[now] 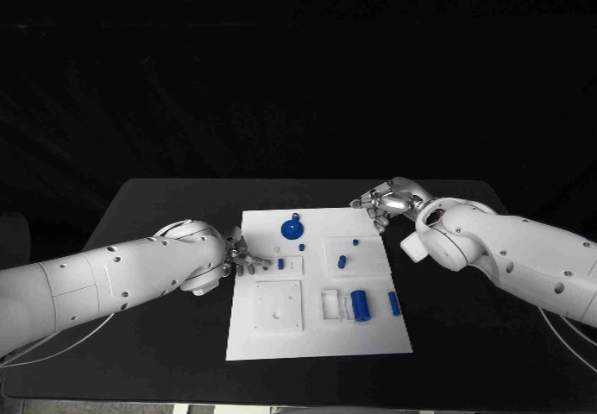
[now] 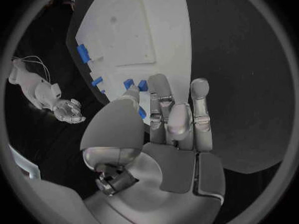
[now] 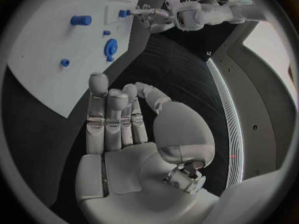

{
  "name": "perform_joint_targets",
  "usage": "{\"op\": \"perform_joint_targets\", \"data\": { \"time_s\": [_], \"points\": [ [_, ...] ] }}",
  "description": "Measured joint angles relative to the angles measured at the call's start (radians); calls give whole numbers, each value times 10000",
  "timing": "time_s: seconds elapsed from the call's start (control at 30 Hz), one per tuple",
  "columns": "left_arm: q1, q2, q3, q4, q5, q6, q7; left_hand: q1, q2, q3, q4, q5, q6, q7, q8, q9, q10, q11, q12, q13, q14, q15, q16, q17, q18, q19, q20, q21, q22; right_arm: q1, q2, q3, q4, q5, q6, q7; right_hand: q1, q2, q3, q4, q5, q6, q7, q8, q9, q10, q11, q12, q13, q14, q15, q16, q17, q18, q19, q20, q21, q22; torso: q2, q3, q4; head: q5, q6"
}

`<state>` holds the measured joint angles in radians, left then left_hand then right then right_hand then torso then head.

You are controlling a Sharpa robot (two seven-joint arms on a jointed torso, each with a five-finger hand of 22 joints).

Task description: Assemble the parts on the task board

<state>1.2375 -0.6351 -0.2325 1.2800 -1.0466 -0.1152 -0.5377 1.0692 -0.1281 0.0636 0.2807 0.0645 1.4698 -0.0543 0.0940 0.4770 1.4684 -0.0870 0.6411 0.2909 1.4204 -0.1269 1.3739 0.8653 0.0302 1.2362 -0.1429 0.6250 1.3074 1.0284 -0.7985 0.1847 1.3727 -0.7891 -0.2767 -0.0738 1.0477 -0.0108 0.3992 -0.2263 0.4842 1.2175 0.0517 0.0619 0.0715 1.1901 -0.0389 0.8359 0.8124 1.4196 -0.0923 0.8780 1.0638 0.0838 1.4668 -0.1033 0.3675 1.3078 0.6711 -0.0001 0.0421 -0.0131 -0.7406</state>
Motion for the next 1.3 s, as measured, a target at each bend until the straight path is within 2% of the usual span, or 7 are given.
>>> {"op": "perform_joint_targets", "data": {
  "time_s": [0.2,0.47,0.53,0.63,0.77,1.0,1.3],
  "points": [
    [34,-91,102,72,128,-76,1,-409,-408,-164,123,-99,0,0,0,-46,0,0,-44,-100,-116,-69,-148,-170,-89,20,-20,-41,0,-2,-1,0,-9,0,-1,-2,0,0,-29,29,0,0,0,0,0,0,0,0,0,0,0,0,0,-1,0,0,0,-1,0,0,0,12,13],
    [58,-170,357,117,745,-395,229,-272,-379,-153,83,-99,-406,215,-216,-343,-15,53,-842,-477,-822,-15,-957,-1535,-154,-172,-81,-360,7,-6,-7,0,-17,0,-3,-6,0,0,-29,29,0,0,0,0,0,0,0,0,0,0,0,0,-11,0,0,0,0,-1,0,3,-2,13,54],
    [75,-205,410,131,1015,-581,422,322,213,-154,-432,174,-1305,489,-215,-742,-87,266,-1623,-622,-1479,191,-1519,-2297,-155,-521,125,-827,-86,-6,-12,0,-20,1,-5,-6,-43,-43,-58,58,39,0,0,0,0,0,0,0,0,0,0,0,-13,0,0,0,-29,-1,0,4,-5,2,58],
    [105,-272,501,149,1400,-969,881,1841,652,43,-1668,1638,-2276,797,-277,-1295,-633,512,-2421,-801,-2008,387,-1962,-2682,-155,-736,329,-1272,-283,-7,-19,0,-34,5,-15,-6,-53,-53,-58,58,39,0,0,0,-7,0,0,-40,0,0,0,-55,-58,0,0,0,-156,-1,0,4,-6,-18,63],
    [184,-311,573,121,1840,-1570,1790,3465,796,1127,-3403,2314,-2513,1243,-281,-2022,-1332,810,-3684,-1529,-2638,671,-2646,-3217,-134,-1210,560,-1808,-460,-8,-33,0,-56,17,-35,-5,-53,-52,-58,58,39,-49,49,0,-13,-54,54,-40,0,-50,48,-195,-155,0,0,0,-376,-1,0,4,-9,-37,103],
    [251,-106,606,-51,1837,-2358,3692,3665,687,1934,-4855,1608,-2478,1417,-281,-2985,-1337,1090,-4830,-2259,-2864,867,-3285,-3888,300,-1556,768,-1682,7,-8,-32,0,-116,56,-97,22,-53,-52,-29,86,39,-232,125,0,-13,-182,103,-249,-159,-252,105,-800,-639,0,0,0,-1470,-51,0,2,-17,-53,180],
    [262,547,603,-395,-16,-2830,5562,3630,818,1471,-5180,929,-2873,1380,-281,-3627,-1556,1338,-5772,-2307,-2808,1021,-3602,-4285,323,-1659,984,-1679,6,-9,23,0,-205,143,-146,89,-105,-105,2,55,38,-290,181,0,-12,-253,105,-358,-504,-286,71,-931,-1007,0,0,0,-1847,-366,5,-1,-25,-86,313]
  ]
}}
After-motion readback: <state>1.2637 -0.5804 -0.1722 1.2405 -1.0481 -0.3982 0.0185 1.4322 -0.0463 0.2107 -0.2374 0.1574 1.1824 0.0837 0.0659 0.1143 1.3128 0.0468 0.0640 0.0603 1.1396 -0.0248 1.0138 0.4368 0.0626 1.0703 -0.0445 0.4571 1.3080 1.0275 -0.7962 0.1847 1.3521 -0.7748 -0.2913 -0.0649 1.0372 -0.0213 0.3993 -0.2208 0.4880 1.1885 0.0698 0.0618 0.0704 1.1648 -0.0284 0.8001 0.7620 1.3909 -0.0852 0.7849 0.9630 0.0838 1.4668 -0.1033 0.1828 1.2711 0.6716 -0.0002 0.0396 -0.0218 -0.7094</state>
